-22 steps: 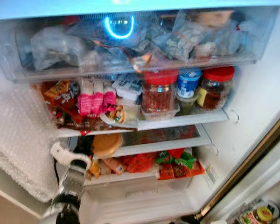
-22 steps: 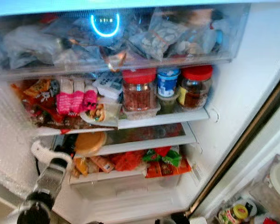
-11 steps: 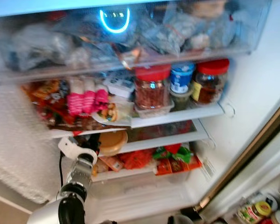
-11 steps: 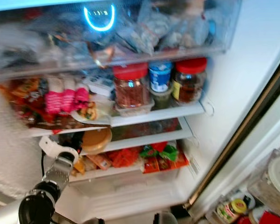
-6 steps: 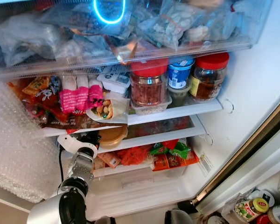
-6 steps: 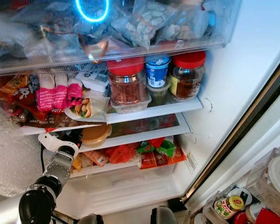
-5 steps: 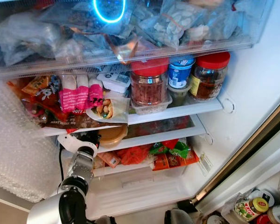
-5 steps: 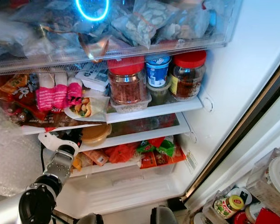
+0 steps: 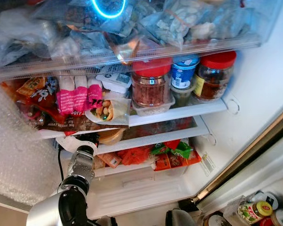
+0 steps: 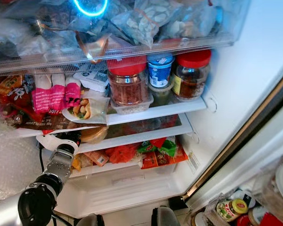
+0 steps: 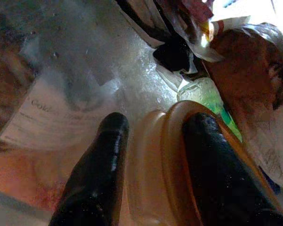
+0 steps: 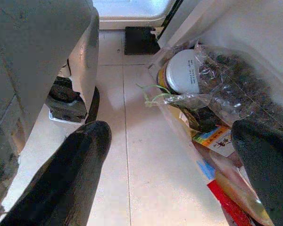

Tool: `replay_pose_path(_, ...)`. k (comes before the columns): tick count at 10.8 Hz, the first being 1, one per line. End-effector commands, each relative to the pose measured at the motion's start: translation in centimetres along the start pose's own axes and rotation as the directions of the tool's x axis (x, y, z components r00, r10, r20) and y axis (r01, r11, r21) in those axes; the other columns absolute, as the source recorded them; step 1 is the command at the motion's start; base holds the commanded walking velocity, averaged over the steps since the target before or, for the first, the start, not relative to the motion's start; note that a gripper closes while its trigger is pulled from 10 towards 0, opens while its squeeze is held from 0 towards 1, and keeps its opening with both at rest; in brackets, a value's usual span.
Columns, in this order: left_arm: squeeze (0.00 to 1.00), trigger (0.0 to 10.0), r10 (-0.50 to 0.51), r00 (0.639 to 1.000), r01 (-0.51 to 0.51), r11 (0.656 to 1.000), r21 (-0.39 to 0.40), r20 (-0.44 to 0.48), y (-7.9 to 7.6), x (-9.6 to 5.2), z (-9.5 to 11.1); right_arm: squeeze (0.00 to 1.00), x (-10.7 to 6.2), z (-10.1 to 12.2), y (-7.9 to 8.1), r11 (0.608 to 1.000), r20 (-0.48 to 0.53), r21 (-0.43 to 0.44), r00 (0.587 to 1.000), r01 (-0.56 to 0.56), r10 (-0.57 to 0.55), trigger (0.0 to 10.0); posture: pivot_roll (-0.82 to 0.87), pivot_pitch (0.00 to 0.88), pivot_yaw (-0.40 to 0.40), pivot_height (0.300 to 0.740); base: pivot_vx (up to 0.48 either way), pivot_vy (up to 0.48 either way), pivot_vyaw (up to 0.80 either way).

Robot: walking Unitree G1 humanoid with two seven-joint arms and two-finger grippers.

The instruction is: Restocking fridge

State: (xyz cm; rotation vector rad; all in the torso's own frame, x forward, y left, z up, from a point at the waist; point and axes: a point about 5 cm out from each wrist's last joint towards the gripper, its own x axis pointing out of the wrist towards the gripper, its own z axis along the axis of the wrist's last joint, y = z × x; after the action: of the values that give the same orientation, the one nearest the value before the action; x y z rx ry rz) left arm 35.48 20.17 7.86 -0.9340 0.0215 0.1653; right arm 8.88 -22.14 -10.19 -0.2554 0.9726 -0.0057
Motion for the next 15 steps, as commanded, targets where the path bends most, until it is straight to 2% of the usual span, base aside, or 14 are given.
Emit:
replay_pose_path(1, 1.0, 10.0, 0.018, 1.0, -0.018, 0.999, -0.036, -0.014, 0.7, -0.3, -0.2, 0.0, -1.3, -3.3, 1.6, 0.999, -0.124, -0.017, 0.991, -0.05, 0.048, 10.0, -0.24, 0.124, 0.009, 0.647, 0.0, 0.0, 0.0)
replay_pose_path(3, 1.0, 10.0, 0.009, 1.0, -0.009, 0.998, -0.06, -0.005, 1.1, -0.5, 0.0, 0.0, -1.4, -3.4, 2.8, 0.998, -0.136, -0.014, 0.989, -0.061, 0.058, 10.0, -0.23, 0.099, 0.023, 0.647, 0.0, 0.0, 0.0)
replay_pose_path(5, 1.0, 10.0, -0.029, 1.0, 0.029, 0.997, -0.066, 0.005, 0.8, -0.4, 0.1, 0.0, -1.3, -3.1, 3.3, 0.999, -0.126, -0.002, 0.991, -0.054, 0.054, 10.0, -0.23, 0.083, 0.033, 0.647, 0.0, 0.0, 0.0)
replay_pose_path(7, 1.0, 10.0, -0.052, 0.999, 0.052, 0.996, -0.079, 0.0, 0.7, -0.4, 0.3, 0.0, -0.7, -2.1, 2.2, 0.999, -0.108, -0.003, 0.993, -0.043, 0.043, 10.0, -0.22, 0.066, 0.043, 0.647, 0.0, 0.0, 0.0)
replay_pose_path(9, 1.0, 10.0, -0.093, 0.995, 0.092, 0.994, -0.066, -0.021, 0.9, -0.6, 0.1, 0.0, -0.2, -1.3, 2.0, 0.999, -0.099, 0.003, 0.994, -0.036, 0.037, 10.0, -0.21, 0.046, 0.056, 0.647, 0.0, 0.0, 0.0)
replay_pose_path(11, 1.0, 10.0, -0.104, 0.994, 0.102, 0.993, -0.065, -0.032, 1.9, -1.4, -0.4, 0.0, 0.2, -0.6, 1.6, 0.999, -0.096, 0.013, 0.995, -0.03, 0.031, 10.0, -0.2, 0.024, 0.063, 0.647, 0.0, 0.0, 0.0)
replay_pose_path(12, 0.0, 10.0, -0.097, 0.995, 0.095, 0.993, -0.072, -0.031, 2.5, -1.7, -0.4, 0.0, 0.3, -0.3, 1.5, 0.999, -0.093, 0.019, 0.995, -0.028, 0.03, 10.0, -0.2, 0.015, 0.063, 0.647, 0.0, 0.0, 0.0)
replay_pose_path(13, 0.0, 10.0, -0.1, 0.993, 0.097, 0.994, -0.04, -0.06, 3.1, -2.3, -0.9, 0.0, 0.5, -0.1, 1.4, 0.999, -0.091, 0.021, 0.995, -0.026, 0.028, 10.0, -0.19, 0.009, 0.063, 0.647, 0.0, 0.0, 0.0)
replay_pose_path(15, 0.0, 10.0, -0.108, 0.992, 0.106, 0.994, -0.039, -0.071, 3.9, -3.0, -1.2, 0.0, 0.7, 0.3, 0.9, 1.0, -0.09, 0.022, 0.996, -0.02, 0.022, 10.0, -0.19, 0.0, 0.059, 0.647, 0.0, 0.0, 0.0)
